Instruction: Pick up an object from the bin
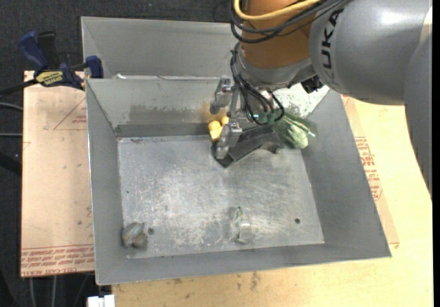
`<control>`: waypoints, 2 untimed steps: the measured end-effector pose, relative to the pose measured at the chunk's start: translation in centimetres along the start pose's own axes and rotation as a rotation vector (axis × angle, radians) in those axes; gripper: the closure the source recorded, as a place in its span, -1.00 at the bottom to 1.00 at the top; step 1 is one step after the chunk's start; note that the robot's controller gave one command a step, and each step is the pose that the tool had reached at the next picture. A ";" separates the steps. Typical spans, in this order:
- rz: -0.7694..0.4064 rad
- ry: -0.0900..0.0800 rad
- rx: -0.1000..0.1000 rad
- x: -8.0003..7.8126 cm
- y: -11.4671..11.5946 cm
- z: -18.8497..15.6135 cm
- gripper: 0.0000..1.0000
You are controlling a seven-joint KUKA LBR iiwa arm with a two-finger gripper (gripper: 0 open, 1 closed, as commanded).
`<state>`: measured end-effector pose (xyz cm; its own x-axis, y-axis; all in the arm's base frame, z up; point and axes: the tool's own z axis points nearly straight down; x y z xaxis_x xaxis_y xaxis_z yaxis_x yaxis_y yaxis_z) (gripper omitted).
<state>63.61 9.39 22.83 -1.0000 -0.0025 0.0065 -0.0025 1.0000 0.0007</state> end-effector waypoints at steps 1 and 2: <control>0.002 -0.008 -0.001 -0.1 -0.1 -0.5 -1.00; 0.010 -0.013 -0.001 -0.3 -6.1 7.5 -1.00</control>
Offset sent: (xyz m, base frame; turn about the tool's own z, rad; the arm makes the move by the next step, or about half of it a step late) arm 0.0017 -0.1225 -0.1583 0.0179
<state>63.87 3.32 15.32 -1.0000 0.0077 -0.0060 0.0077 1.0000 0.0018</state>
